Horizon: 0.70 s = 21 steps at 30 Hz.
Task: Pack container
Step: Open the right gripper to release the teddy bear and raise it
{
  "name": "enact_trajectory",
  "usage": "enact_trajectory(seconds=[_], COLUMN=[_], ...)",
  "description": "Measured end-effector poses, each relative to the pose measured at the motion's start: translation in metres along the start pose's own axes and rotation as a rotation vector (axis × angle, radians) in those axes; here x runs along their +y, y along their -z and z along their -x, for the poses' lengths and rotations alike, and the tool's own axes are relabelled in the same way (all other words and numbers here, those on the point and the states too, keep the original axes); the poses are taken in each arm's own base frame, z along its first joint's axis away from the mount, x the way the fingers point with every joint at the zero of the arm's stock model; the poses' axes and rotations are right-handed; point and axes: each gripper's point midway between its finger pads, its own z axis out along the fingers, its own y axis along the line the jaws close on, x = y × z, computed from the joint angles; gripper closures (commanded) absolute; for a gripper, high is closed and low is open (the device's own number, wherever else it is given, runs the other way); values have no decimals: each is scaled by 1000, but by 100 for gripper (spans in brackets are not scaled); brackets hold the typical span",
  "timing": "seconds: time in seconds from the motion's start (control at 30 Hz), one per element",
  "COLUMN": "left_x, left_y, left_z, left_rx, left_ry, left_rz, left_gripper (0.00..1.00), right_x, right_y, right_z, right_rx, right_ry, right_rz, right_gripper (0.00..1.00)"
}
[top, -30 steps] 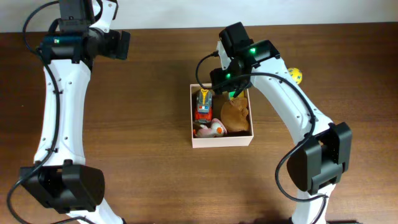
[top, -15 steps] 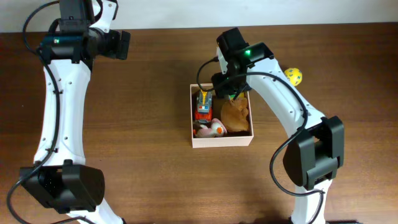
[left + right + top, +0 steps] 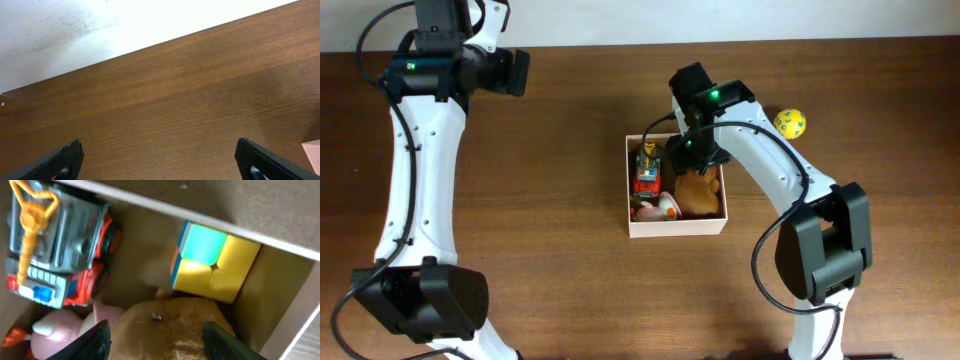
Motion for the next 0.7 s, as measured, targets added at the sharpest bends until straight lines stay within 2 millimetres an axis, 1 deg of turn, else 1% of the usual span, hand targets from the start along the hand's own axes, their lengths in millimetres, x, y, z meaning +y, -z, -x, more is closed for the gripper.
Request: enact_trajectory(seconds=[0.1,0.33,0.4,0.5,0.63,0.7], left_x=[0,0,0,0,0,0], left_y=[0,0,0,0,0,0], left_z=[0,0,0,0,0,0], left_rx=[0,0,0,0,0,0], left_ry=[0,0,0,0,0,0], left_rz=[0,0,0,0,0,0], left_gripper=[1,1,1,1,1,1], right_x=[2,8,8,9,11,12], right_y=[0,2,3,3,2,2], right_z=[-7,-34,-39,-39,-29,-27], right_rx=[30,143,162,161,122,116], right_ry=[-4,-26,-33,-37,-37,-37], right_rz=[10,49,53,58,68,72], right_gripper=[38,38,38,38,38,38])
